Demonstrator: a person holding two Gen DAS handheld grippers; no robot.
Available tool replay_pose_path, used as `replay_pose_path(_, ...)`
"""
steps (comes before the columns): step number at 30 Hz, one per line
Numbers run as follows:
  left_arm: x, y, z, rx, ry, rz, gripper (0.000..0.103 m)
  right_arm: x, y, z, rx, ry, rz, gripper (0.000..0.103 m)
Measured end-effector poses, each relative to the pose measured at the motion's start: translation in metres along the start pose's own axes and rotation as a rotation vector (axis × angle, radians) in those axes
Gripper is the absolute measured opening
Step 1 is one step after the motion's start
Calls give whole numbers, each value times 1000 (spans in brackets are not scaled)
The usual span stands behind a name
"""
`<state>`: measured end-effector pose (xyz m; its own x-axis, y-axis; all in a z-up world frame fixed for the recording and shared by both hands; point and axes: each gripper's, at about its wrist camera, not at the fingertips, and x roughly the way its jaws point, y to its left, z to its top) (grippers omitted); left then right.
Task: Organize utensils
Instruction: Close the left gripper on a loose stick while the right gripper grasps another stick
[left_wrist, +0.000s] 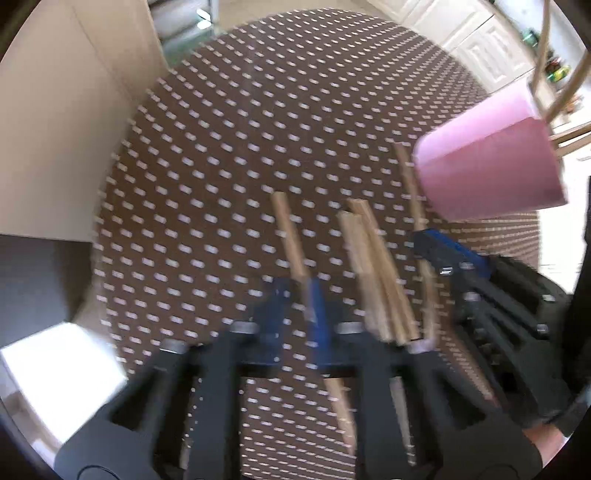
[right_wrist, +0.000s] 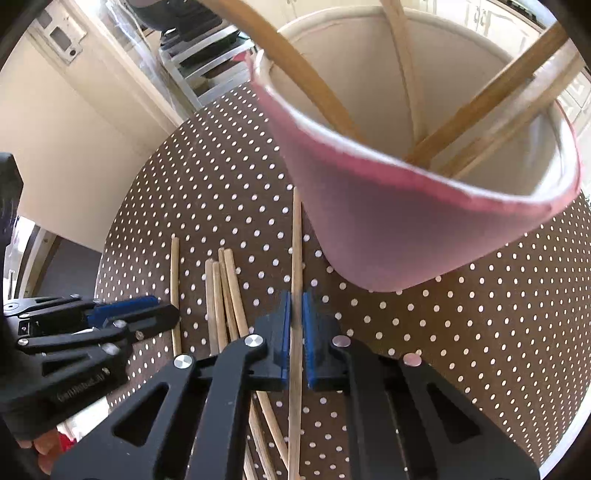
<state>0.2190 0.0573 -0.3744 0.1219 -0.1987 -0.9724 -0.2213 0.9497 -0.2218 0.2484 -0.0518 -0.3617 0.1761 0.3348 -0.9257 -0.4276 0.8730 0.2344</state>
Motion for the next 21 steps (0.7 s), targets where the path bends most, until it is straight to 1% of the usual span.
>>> replay_pose_path(3, 0, -3, -4, 25, -7, 14, 5, 1, 1, -2, 14, 35, 29, 5)
replay_pose_path(8, -1, -2, -10, 31, -2, -13, 4, -2, -1, -13, 40, 64, 65, 5)
replay_pose_path(12, -6, -1, -17, 47, -5, -25, 2, -11, -2, -23, 52, 55, 94, 5)
replay_pose_path(16, -8, -4, -33, 53, -21, -48, 1, -23, -2, -32, 59, 33, 111, 5)
replay_pose_path(19, -12, -6, -41, 65, -31, -51, 1, -25, 1, -32, 64, 31, 121, 5)
replay_pose_path(21, -14, -5, -45, 68, -27, -30, 1, -26, 3, -34, 67, 31, 118, 5)
